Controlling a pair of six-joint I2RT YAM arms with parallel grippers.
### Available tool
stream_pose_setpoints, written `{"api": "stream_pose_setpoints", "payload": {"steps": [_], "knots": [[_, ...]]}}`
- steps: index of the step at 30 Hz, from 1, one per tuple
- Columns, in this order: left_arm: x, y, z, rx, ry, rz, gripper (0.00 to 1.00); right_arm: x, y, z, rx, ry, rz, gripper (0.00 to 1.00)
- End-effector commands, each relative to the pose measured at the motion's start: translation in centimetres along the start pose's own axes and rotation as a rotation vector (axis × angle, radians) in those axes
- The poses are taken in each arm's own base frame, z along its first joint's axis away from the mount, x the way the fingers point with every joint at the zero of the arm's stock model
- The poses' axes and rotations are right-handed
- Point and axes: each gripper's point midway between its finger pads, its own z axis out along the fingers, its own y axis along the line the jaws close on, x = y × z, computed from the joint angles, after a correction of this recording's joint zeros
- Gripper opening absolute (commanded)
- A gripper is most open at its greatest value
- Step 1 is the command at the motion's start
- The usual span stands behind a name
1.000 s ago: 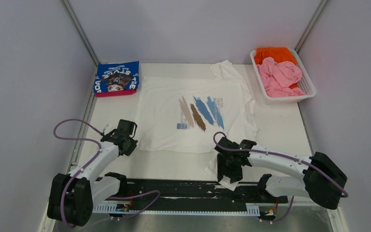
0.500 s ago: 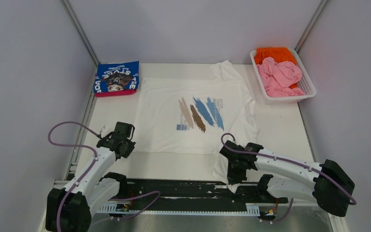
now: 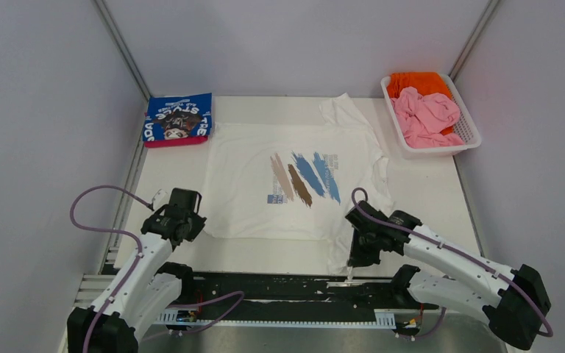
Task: Fold and stack the t-shirts
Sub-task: Fold the flattened tshirt in 1/3 of the way
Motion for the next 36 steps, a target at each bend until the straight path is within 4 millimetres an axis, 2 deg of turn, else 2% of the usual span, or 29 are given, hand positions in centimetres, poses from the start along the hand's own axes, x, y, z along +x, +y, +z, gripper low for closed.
{"api": "stream_pose_setpoints", "payload": {"steps": [1, 7, 11, 13, 22, 23, 27, 32, 35, 36], "knots": [[-2.3, -4.6, -1.0, 0.147, -0.049, -0.018, 0.00, -6.4, 2.9, -2.4, -0.104, -0.225, -0.018, 0.00], [-4.5, -8.2, -0.7, 0.169, -0.091, -0.018, 0.00, -13.4, 3.4, -4.5, -0.138, -0.389, 0.016, 0.00], [-5.7, -10.1, 0.2, 0.137, -0.107, -0.006, 0.00, -17.1, 3.4, -6.0, -0.135, -0.466, 0.003, 0.00], [-7.0, -11.3, 0.1, 0.137, -0.134, -0.016, 0.00, -19.0, 3.2, -6.9, -0.124, -0.506, -0.006, 0.00], [-9.6, -12.4, 1.6, 0.099, -0.166, -0.070, 0.00, -26.5, 2.8, -9.6, -0.121, -0.629, -0.041, 0.00], [-9.9, -12.4, 1.9, 0.095, -0.168, -0.077, 0.00, -27.1, 3.2, -9.8, -0.148, -0.628, -0.067, 0.00], [-10.9, -13.0, 2.9, 0.099, -0.175, -0.090, 0.00, -29.7, 3.4, -9.3, -0.152, -0.611, -0.130, 0.00], [-11.3, -14.1, 4.4, 0.105, -0.171, -0.077, 0.00, -32.8, 3.7, -7.5, -0.139, -0.584, -0.294, 0.00], [-11.3, -14.9, 5.8, 0.107, -0.158, -0.061, 0.00, -35.8, 2.7, -5.6, -0.047, -0.585, -0.383, 0.00], [-11.3, -15.0, 6.1, 0.104, -0.158, -0.058, 0.00, -37.5, 2.7, -5.8, -0.014, -0.603, -0.400, 0.00]]}}
